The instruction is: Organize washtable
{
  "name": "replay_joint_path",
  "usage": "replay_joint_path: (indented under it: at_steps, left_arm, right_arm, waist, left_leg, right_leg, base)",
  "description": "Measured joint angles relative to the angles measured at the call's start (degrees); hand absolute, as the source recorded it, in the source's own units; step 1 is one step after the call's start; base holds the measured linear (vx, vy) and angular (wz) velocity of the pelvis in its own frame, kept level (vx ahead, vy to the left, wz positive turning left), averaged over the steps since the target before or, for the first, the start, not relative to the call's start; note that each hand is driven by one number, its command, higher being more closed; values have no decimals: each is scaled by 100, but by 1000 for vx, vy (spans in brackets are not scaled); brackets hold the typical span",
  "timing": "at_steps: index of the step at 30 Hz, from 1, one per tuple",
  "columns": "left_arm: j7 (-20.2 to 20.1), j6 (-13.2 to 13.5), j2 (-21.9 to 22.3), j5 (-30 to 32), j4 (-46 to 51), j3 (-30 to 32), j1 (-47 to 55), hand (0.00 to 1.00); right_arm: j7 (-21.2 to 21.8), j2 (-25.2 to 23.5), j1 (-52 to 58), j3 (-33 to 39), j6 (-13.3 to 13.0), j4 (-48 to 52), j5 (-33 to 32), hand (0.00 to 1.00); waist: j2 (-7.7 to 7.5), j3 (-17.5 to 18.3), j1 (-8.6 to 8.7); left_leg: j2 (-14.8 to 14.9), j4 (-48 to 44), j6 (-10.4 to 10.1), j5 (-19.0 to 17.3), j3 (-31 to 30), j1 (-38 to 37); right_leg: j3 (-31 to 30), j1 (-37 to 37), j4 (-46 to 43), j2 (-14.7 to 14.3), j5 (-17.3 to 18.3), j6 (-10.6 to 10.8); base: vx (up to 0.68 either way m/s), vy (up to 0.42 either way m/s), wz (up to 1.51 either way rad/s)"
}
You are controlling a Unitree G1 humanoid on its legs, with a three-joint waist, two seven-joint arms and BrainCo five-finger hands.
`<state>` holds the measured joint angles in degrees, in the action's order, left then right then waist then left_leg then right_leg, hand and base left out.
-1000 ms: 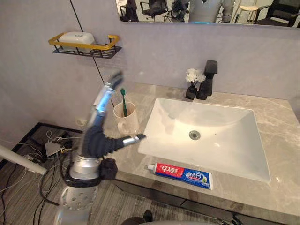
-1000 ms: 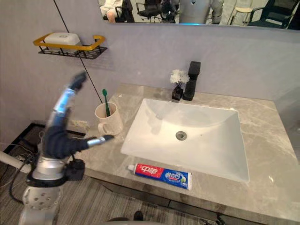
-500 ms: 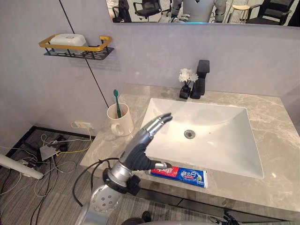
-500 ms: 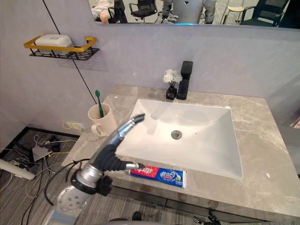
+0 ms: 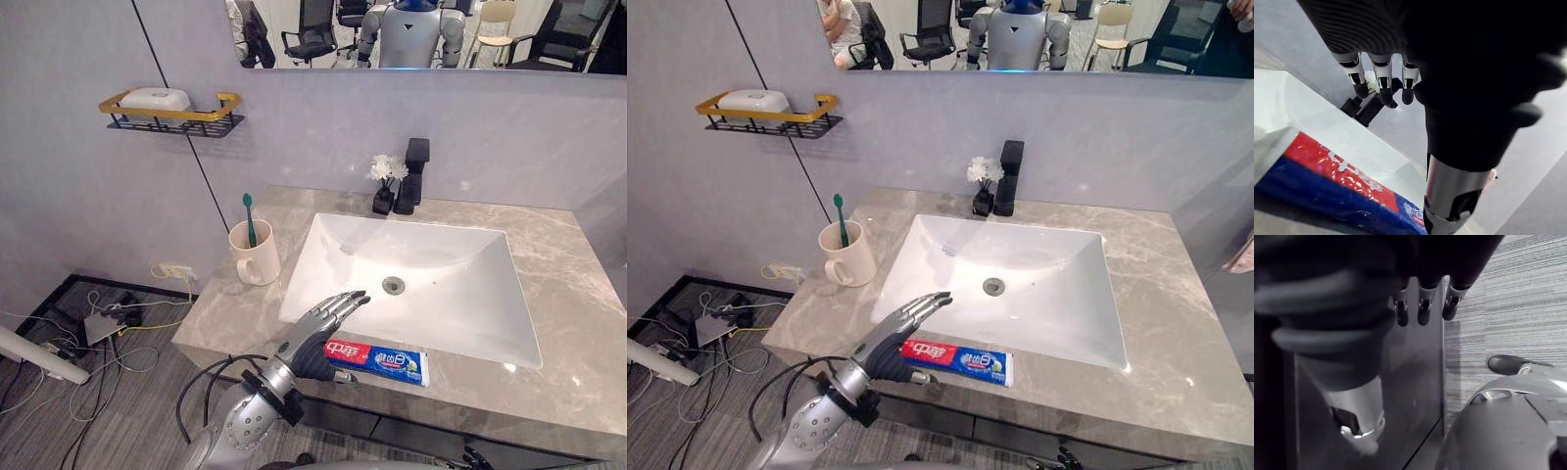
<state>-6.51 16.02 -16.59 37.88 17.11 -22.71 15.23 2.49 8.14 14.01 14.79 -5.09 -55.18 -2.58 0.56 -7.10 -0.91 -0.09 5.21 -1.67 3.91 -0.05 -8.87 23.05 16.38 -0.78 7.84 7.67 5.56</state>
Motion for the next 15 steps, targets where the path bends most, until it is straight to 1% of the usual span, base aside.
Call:
replay_joint_path:
  at_steps: [4,7,13,15]
  left_arm:
    - [186,-23,20,188,-138,44,-3,0]
    - [322,-121,87,327,-204,69,-20,0]
    - [419,-180,167,366,-354,84,-21,0]
    - [421,-182,194,544,-451,83,-21,0]
  right_arm:
    - [-6,1,3,0,3,0,50,0]
    - [-9,3,10,0,25,0,51,0]
    - [-8,3,-3,-4,32,8,52,0]
    - [-8,2,-6,-6,39,32,79,0]
  waist:
    - [-6,3,11]
    - [-5,3,16]
    - [15,16,16]
    - [40,31,19]
  left_leg:
    - [4,0,0,0,14,0]
    - [10,2,-2,-1,15,1]
    - [27,2,-3,-2,47,-3]
    - [35,3,-3,-3,81,-12]
  right_leg:
    - [-10,5,25,-12,-2,1]
    - [-14,27,54,-51,-4,-1]
    - [-75,22,78,-63,-22,-15]
    - [-112,11,85,-64,-26,-16]
  base:
    - [25,-10,-2]
    - [0,0,0]
    - [-19,2,-2]
    - [-49,6,-8]
